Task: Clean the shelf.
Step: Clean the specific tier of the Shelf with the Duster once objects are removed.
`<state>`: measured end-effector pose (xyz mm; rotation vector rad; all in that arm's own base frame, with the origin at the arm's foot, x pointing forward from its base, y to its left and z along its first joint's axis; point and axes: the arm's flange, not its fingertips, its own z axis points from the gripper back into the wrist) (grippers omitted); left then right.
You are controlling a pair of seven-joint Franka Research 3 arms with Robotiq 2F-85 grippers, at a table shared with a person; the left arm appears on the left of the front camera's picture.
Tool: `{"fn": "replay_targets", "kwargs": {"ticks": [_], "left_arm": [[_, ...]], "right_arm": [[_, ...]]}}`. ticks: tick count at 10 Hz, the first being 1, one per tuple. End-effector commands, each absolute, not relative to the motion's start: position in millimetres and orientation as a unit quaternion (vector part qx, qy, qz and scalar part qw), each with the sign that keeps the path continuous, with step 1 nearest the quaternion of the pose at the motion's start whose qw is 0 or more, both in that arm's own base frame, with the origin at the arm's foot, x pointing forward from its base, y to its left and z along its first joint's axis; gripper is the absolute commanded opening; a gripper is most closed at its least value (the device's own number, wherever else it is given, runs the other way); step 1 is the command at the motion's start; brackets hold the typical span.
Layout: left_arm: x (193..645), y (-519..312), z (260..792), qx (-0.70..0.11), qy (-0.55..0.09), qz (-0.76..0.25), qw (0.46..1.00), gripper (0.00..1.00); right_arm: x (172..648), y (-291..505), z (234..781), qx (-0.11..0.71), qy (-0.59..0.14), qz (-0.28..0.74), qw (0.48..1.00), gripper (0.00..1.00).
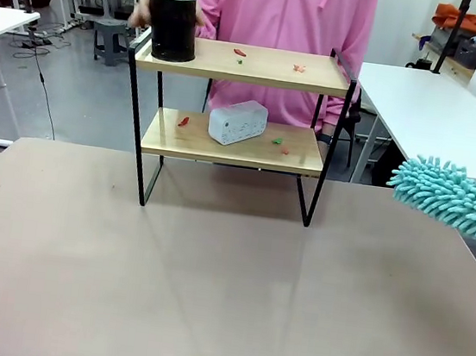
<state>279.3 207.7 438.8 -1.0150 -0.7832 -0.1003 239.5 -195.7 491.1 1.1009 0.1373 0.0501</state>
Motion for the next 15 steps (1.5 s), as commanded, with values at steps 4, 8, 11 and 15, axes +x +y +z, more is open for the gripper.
{"fn": "replay_targets", "kwargs": {"ticks": [4, 8, 11, 15], "left_arm": [[281, 207, 439, -0.475, -0.377, -0.054, 0.793, 1.0], [281, 207, 439, -0.475, -0.377, -0.054, 0.793, 1.0], [281, 207, 439, -0.475, -0.377, -0.054, 0.793, 1.0], [281, 207, 439, -0.475, -0.377, -0.054, 0.793, 1.0]], "right_arm": [[243, -195, 497, 0.531, 0.058, 0.01, 0.846, 0.0], [243, -195, 497, 0.531, 0.058, 0.01, 0.846, 0.0], [240, -196, 491, 0.523, 0.065, 0.024, 0.85, 0.12], [230, -167, 599, 0.422, -0.066, 0.033, 0.903, 0.12]]}}
